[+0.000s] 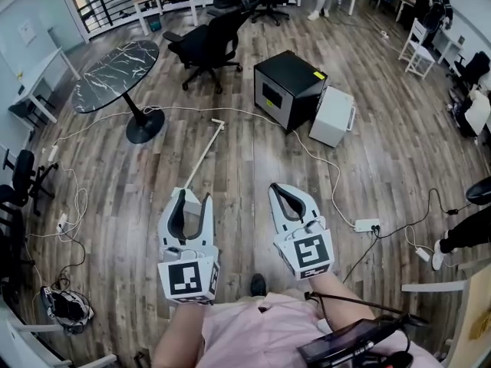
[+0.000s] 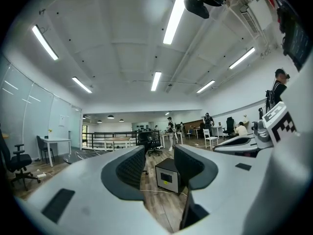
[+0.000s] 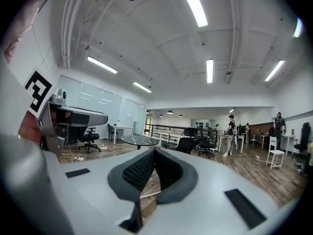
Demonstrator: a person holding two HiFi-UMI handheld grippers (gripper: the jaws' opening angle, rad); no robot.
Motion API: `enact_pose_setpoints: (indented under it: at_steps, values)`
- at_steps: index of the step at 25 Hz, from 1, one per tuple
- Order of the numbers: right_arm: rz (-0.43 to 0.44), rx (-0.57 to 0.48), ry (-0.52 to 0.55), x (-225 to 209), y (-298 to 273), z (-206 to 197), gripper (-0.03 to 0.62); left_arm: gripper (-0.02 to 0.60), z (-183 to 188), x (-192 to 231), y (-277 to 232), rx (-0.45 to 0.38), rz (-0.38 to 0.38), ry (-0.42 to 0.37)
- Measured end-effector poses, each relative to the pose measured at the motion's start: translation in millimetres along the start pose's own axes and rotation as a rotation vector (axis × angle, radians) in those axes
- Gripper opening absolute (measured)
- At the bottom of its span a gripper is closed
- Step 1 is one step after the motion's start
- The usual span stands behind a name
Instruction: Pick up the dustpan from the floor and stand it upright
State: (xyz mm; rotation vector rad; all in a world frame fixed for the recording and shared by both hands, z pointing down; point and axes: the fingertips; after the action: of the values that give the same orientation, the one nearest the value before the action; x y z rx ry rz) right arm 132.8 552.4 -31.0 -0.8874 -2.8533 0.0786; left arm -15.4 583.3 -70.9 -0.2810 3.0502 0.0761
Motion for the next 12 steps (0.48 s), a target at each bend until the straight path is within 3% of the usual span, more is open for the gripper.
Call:
enact_pose_setpoints:
  at_steps: [6, 12]
  values:
    - [-0.037, -0.016, 0.012, -23.3, -24.4, 6.6, 0.002, 0.190, 5.9, 9.1, -34.4, -0.032, -0.020, -0.012]
    - [-0.053, -0.010, -0.007, -46.6, -49.4, -4.6, 0.001, 0.189, -9.8, 6.4, -67.4, -0.005, -0.045, -0.024]
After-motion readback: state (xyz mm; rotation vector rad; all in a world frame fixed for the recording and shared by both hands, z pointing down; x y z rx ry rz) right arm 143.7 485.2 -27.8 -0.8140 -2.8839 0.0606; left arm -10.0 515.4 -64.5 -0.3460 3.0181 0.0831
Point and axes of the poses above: the fingertips, and each gripper's own axes: y backward along the fingers, x to its left, z out of its top, and after that the axes turned 1 degree about -x, right-handed
